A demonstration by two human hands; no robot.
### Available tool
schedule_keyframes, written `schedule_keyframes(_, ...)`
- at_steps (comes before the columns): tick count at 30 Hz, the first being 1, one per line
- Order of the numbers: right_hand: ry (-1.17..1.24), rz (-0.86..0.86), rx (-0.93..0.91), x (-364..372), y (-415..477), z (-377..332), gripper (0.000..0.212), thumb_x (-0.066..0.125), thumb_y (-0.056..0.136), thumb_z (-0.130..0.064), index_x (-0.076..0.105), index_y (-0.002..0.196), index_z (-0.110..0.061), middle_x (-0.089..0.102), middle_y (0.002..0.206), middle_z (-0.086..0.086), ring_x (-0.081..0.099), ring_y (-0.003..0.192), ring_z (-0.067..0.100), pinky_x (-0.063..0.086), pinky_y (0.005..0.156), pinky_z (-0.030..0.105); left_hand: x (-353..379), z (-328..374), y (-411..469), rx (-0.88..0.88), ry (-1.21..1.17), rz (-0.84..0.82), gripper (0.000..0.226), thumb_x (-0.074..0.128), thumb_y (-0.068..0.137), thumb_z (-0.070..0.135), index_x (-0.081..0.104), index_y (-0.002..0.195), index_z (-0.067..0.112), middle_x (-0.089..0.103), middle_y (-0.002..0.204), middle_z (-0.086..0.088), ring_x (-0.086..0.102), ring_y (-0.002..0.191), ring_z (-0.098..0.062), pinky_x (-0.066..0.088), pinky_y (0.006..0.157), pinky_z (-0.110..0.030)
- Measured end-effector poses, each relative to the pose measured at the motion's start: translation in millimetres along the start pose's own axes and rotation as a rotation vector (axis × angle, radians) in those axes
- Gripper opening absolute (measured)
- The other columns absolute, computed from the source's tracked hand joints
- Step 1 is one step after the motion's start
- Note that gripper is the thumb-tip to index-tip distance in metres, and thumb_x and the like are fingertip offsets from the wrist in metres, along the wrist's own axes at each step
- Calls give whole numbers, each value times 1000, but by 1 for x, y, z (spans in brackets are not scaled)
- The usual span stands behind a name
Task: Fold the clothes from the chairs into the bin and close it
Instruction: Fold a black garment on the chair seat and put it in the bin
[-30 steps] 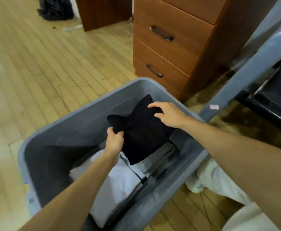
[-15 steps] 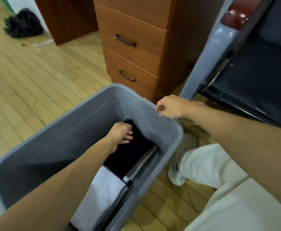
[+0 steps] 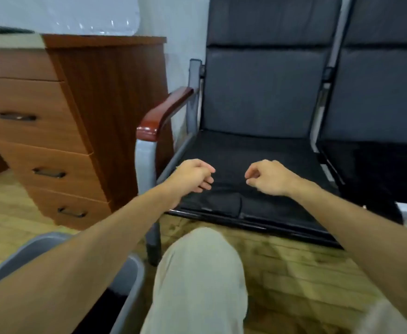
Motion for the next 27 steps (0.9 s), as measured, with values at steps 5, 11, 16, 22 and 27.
schedule_keyframes(5, 129, 158, 179, -26, -25, 100, 21, 56, 95, -22, 65, 114, -17, 66, 113, 1, 60, 104, 19, 45, 87, 25, 100, 57, 46, 126, 173, -169, 20, 45, 93, 14, 62, 90, 23, 67, 88, 1, 65, 78, -12, 49, 73, -25)
schedule_keyframes(11, 25, 168, 385, -31, -46, 191, 24, 59, 89, -27, 65, 111, -19, 64, 114, 6, 60, 106, 26, 51, 91, 40, 223, 65, 77, 239, 248, -316, 23, 46, 93, 9, 63, 93, 25, 68, 95, 0, 65, 86, -11, 49, 76, -23)
schedule_keyframes(16, -77, 201, 537, -44, -72, 255, 30, 58, 89, -26, 64, 116, -16, 64, 117, 8, 59, 110, 28, 50, 92, 39, 302, 58, 80, 294, 285, -469, 23, 49, 93, 11, 63, 94, 30, 68, 92, 0, 65, 88, -13, 50, 75, -22)
schedule_keyframes(22, 44, 210, 655, -39, -85, 300, 64, 61, 92, -41, 37, 144, -14, 41, 141, 11, 45, 127, 29, 40, 104, 36, 342, 58, 95, 278, 267, -449, 25, 48, 93, 12, 62, 109, 26, 60, 109, 5, 57, 98, -8, 42, 72, -15)
schedule_keyframes(27, 292, 421, 728, -41, -71, 306, 47, 67, 89, -29, 53, 131, -12, 60, 126, 12, 55, 119, 27, 44, 96, 30, 336, 58, 100, 265, 202, -447, 22, 46, 97, 15, 61, 104, 30, 64, 106, 6, 61, 99, -6, 41, 72, -10)
Point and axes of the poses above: each hand's wrist, its own y-axis towards the middle knuckle, its own x-axis out of the palm, z = x × y, the point moved 4 cm from there along y, towards the middle knuckle
